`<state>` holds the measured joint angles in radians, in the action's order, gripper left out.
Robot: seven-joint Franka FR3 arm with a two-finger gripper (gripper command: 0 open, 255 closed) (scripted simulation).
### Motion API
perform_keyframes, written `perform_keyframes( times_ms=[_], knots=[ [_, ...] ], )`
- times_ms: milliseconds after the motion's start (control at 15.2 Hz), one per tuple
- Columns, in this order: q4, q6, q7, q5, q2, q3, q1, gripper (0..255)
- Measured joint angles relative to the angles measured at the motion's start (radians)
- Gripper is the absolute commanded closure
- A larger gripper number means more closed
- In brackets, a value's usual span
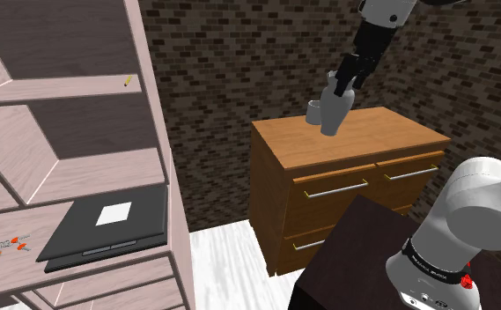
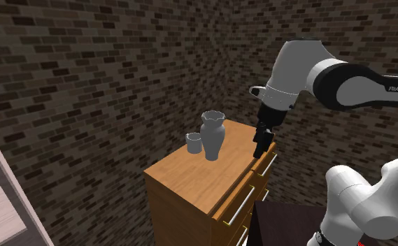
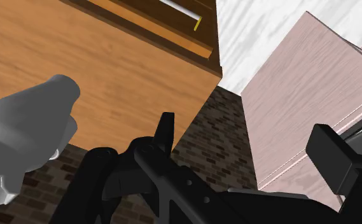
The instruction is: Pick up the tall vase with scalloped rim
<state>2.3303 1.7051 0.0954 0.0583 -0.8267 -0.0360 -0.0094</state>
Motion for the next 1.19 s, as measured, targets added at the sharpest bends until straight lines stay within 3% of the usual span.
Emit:
perform_keyframes(
  times_ms=[726, 1188],
  knots=[
    [-0.026, 0.174, -0.156, 0.116, 0.153, -0.144, -0.052, 0],
    [-0.115, 0.301, -0.278, 0.164, 0.317, -0.259, -0.074, 0]
  ],
)
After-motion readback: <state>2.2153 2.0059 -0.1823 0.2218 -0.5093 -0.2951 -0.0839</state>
